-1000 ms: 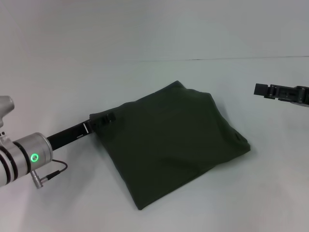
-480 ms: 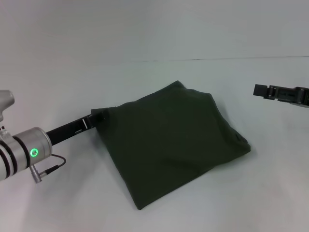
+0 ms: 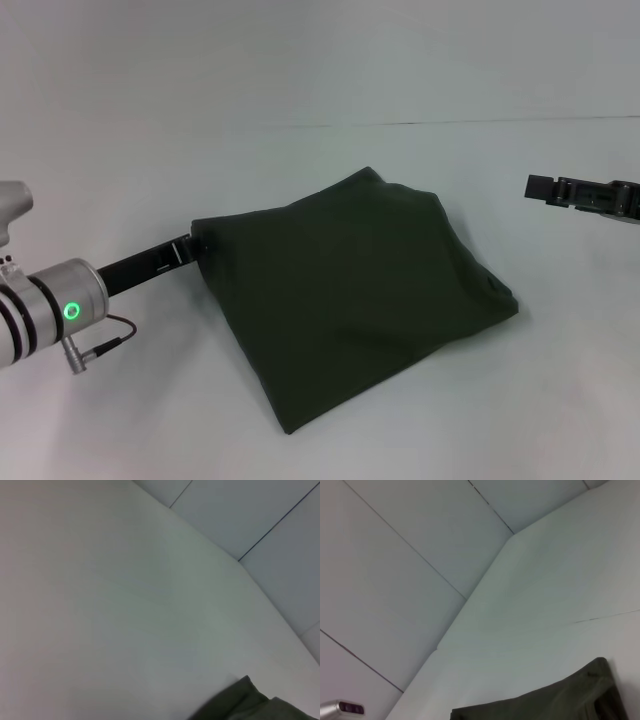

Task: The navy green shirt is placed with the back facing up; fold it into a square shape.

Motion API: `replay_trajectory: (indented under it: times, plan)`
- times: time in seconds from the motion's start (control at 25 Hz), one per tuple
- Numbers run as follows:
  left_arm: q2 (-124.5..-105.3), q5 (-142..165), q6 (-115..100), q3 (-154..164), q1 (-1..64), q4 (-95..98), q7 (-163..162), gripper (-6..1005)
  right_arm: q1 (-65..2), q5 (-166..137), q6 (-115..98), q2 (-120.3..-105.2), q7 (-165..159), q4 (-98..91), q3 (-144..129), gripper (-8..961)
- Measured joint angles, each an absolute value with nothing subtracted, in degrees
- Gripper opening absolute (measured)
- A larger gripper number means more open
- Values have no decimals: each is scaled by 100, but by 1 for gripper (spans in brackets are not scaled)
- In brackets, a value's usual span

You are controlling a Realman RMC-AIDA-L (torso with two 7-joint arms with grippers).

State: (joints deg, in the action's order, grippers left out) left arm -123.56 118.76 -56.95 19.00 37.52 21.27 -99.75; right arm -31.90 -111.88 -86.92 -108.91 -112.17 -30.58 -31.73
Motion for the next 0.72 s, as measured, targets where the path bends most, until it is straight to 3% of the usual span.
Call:
replay_trajectory:
  times: [0.32, 0.72]
  plan:
    - [-12252, 11876, -5695, 1907, 3932, 2186, -10015, 79, -3185, -11185, -8682, -10989, -11153, -3057, -3079, 940]
    - [-12004, 11882, -5441, 2075, 4539, 2139, -10061, 79, -3163, -11179, -8631, -11133, -10908, -3036, -2953, 940]
